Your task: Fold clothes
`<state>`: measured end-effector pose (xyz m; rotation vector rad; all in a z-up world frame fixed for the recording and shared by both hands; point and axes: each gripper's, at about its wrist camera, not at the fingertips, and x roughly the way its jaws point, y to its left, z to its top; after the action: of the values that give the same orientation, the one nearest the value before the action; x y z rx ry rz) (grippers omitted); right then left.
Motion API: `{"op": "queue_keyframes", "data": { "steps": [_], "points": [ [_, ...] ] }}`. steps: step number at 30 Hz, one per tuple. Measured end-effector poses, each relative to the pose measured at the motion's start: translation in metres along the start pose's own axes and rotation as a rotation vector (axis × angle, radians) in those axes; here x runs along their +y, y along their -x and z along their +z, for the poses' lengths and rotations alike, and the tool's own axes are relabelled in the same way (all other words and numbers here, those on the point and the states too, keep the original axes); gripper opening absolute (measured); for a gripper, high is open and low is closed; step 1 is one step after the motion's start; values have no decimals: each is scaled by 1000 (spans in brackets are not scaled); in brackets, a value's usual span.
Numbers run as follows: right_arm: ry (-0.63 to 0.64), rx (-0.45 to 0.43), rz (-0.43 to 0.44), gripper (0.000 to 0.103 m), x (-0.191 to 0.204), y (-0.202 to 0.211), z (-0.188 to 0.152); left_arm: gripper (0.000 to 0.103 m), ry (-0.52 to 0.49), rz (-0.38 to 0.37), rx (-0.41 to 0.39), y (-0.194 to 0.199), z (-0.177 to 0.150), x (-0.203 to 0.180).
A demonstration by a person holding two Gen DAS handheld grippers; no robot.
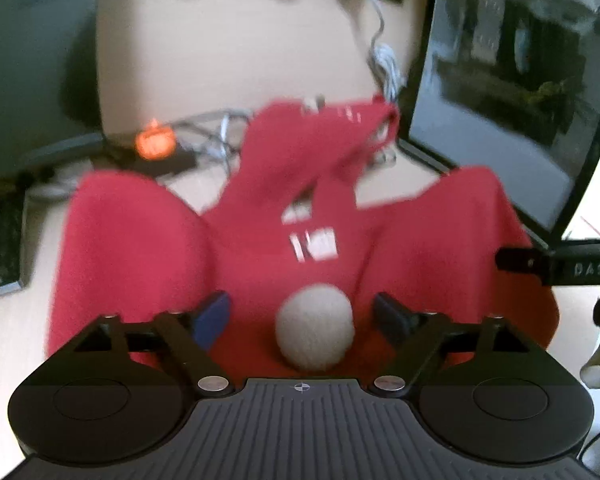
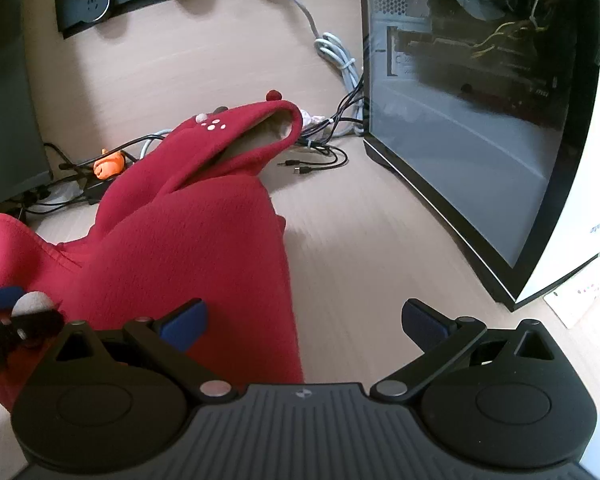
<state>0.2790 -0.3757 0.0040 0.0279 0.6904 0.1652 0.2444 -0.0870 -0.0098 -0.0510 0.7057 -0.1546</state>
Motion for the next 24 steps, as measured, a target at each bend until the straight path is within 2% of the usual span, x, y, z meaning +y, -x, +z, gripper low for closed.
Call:
{"op": "queue_keyframes", "data": {
  "steps": [5, 10, 13, 18, 22, 24],
  "points": [
    [-14, 6, -1, 103, -2, -1, -2, 97, -35, 16, 21, -5, -4, -6],
    [-25, 15, 3, 103, -3, -2, -5, 101, -5, 9, 43, -11, -6, -3],
    [-29, 21, 5, 103, -4, -3, -7, 103, 48, -10, 58, -14, -8, 1],
    [-38, 32, 9, 103, -5, -5, -9, 103, 25, -41, 67, -13, -7, 3],
    [-35, 31, 8, 103, -5, -5, -8, 102, 74, -65, -9, 4, -5, 8],
    [-36, 30, 6, 103, -6, -4, -8, 96, 95, -65, -49, 12, -6, 9]
  ]
}}
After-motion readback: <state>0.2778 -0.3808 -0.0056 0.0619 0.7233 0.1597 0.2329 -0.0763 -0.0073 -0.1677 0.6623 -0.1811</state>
